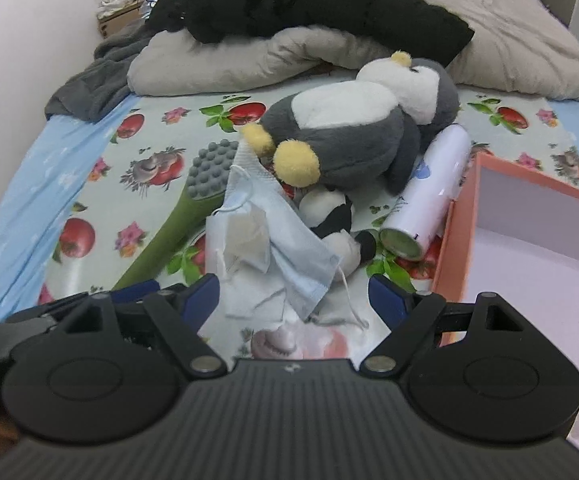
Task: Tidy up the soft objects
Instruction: 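Grasp the crumpled white tissue with the left tool while the right tool grasps the blue face mask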
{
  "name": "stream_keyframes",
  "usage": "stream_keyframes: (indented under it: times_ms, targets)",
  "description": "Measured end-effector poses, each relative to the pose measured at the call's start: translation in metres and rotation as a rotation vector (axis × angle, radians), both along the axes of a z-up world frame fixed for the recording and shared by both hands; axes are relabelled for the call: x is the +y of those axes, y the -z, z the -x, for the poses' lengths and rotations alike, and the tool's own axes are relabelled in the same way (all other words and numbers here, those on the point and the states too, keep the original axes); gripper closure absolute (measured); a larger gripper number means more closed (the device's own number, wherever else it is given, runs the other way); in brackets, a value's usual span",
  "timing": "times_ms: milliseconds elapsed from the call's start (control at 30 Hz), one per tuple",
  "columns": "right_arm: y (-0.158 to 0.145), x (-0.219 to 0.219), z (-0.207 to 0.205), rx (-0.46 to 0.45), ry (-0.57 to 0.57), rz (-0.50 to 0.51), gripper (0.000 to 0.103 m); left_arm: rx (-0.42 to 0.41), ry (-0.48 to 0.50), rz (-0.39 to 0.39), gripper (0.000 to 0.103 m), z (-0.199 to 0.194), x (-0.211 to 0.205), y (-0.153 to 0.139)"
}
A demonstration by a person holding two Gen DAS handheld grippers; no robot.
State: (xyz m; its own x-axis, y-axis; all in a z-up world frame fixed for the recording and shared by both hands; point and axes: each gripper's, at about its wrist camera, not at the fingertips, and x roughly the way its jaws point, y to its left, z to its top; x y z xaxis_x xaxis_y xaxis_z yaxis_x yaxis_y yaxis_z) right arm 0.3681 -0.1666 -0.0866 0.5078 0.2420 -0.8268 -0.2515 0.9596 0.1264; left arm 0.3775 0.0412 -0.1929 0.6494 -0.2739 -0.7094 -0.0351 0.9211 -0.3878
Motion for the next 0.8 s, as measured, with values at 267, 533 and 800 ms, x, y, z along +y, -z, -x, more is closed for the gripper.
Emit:
stream_keyframes:
  times_ms: [267, 533, 800]
  targets:
    - [0.052, -0.02, -0.052, 0.081, 0.062, -0.157, 0.03, -0.018, 0.061, 0.011, 0.055, -0.046, -0.01, 0.033]
    - [0.094, -0.024, -0.086, 0.133, 0.113, -0.172, 0.05, -0.013, 0.081, -0.021, 0.042, -0.069, -0.022, 0.055]
    - [0.104, -0.024, -0.087, 0.143, 0.078, -0.231, 0.081, 0.017, 0.056, -0.037, 0.073, -0.074, -0.026, 0.059]
